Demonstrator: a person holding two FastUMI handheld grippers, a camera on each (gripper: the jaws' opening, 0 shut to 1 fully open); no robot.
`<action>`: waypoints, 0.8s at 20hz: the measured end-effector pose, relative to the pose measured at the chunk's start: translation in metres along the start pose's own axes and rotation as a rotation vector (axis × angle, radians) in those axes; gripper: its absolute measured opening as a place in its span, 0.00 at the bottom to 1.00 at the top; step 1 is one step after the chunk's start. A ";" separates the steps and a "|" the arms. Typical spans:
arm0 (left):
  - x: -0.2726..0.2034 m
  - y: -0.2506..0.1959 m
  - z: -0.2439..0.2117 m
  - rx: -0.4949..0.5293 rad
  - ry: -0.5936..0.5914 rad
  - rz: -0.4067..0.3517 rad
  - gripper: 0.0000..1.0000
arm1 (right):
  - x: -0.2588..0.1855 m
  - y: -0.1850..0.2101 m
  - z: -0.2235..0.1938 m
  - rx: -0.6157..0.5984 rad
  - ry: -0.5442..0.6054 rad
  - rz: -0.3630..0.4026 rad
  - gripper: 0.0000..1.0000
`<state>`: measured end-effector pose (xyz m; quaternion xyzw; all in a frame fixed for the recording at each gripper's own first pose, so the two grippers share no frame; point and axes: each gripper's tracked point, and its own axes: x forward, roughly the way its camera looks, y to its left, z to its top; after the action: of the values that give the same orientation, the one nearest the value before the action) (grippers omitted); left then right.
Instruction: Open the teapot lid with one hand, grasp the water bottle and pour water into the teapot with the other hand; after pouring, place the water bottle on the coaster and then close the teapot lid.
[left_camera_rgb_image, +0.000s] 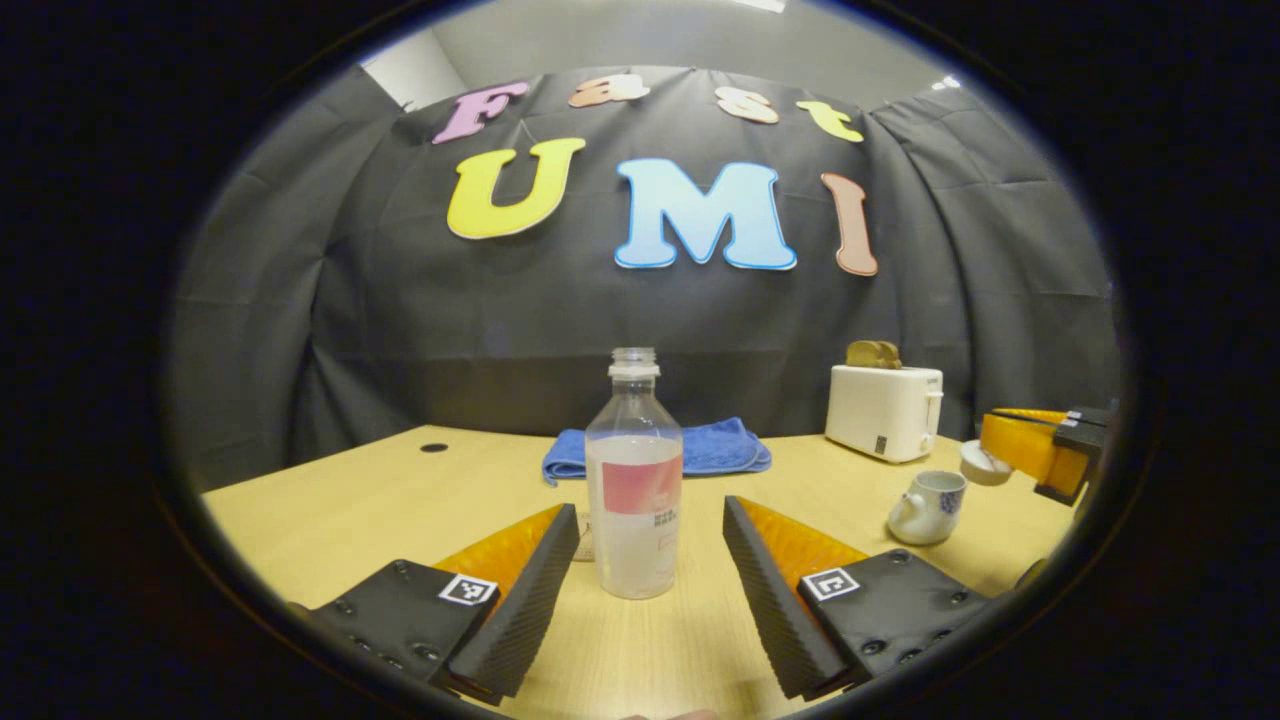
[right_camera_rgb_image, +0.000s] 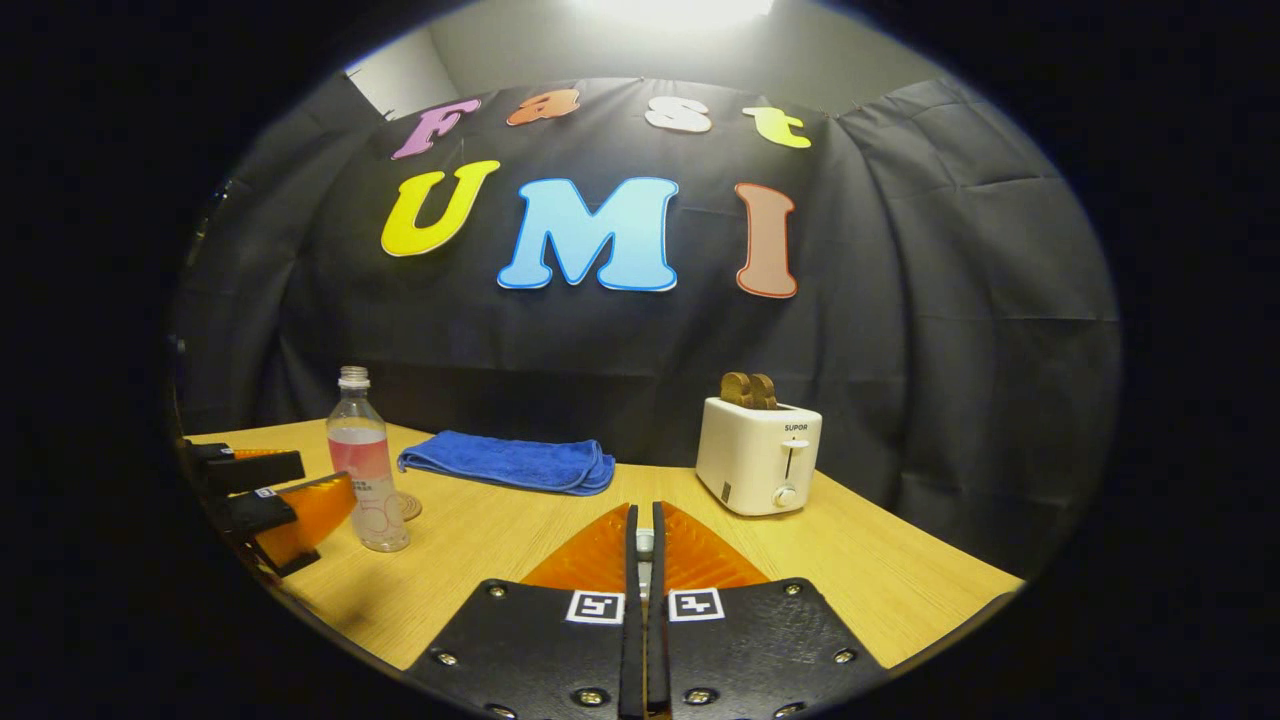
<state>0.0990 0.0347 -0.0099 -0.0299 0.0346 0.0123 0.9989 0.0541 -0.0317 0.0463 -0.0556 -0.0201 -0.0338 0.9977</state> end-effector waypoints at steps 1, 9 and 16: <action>0.005 0.004 -0.003 -0.009 0.016 0.013 1.00 | -0.002 0.000 0.001 -0.002 -0.006 0.004 0.02; 0.034 0.008 0.001 0.029 0.010 0.023 0.99 | -0.004 -0.002 -0.010 0.025 0.021 0.032 0.02; 0.064 0.005 0.006 0.034 -0.012 -0.010 0.99 | -0.003 -0.004 -0.013 0.032 0.026 0.040 0.02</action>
<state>0.1629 0.0415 -0.0090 -0.0130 0.0285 0.0071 0.9995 0.0508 -0.0369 0.0336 -0.0398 -0.0066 -0.0141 0.9991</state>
